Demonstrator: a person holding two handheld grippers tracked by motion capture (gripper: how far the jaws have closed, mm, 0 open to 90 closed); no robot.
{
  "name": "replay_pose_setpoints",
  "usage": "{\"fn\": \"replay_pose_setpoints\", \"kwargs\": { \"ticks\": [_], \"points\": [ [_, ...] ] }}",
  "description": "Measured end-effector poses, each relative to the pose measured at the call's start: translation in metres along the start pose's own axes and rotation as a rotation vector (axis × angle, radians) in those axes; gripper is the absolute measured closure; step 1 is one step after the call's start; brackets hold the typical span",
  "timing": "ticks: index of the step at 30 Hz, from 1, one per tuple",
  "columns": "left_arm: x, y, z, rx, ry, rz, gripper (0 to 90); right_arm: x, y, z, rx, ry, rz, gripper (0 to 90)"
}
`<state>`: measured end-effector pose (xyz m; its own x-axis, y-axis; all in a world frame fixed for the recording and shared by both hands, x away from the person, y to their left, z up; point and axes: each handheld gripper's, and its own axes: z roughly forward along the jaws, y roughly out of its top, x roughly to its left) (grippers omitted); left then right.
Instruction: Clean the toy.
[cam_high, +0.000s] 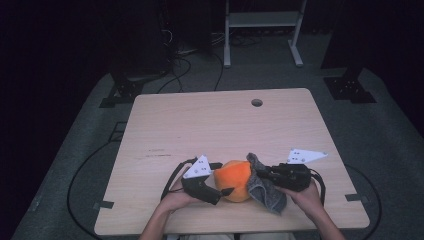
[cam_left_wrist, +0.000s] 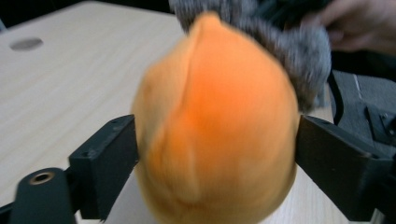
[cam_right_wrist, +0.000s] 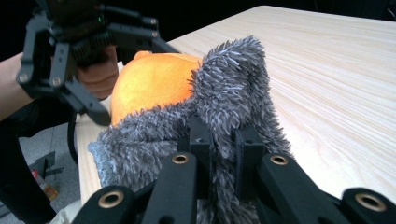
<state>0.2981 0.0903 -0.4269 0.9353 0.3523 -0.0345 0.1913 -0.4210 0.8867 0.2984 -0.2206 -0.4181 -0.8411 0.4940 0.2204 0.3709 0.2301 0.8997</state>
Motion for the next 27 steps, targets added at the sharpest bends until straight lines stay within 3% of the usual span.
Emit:
{"fn": "replay_pose_setpoints", "kwargs": {
  "ticks": [2,4,7,9,15,22,25,27],
  "points": [
    [0.000,-0.003,0.003,-0.015,0.009,-0.007,14.9,-0.002,-0.001,-0.001,-0.004,-0.009,0.002,80.2],
    [-0.002,-0.002,0.002,-0.028,0.040,0.016,26.5,-0.002,0.000,-0.002,-0.006,-0.017,0.003,80.3],
    [-0.005,0.008,-0.003,-0.057,0.064,-0.005,35.0,0.002,0.005,-0.006,-0.024,-0.033,-0.032,80.3],
    [-0.005,0.013,-0.005,-0.059,0.059,-0.022,36.2,0.007,0.010,-0.010,-0.040,-0.031,-0.058,80.4],
    [-0.008,0.016,-0.005,-0.048,0.070,-0.007,36.8,0.028,0.020,-0.006,-0.037,-0.025,-0.151,80.4],
    [-0.010,0.018,-0.002,-0.025,0.080,0.003,36.9,0.035,0.021,-0.002,-0.037,0.035,-0.187,80.4],
    [-0.013,0.019,0.002,-0.007,0.088,0.027,36.9,0.039,0.023,-0.001,-0.035,0.064,-0.209,80.4],
    [-0.016,0.018,0.005,0.011,0.095,0.047,36.9,0.038,0.023,0.000,-0.020,0.046,-0.214,80.4]
  ]
}}
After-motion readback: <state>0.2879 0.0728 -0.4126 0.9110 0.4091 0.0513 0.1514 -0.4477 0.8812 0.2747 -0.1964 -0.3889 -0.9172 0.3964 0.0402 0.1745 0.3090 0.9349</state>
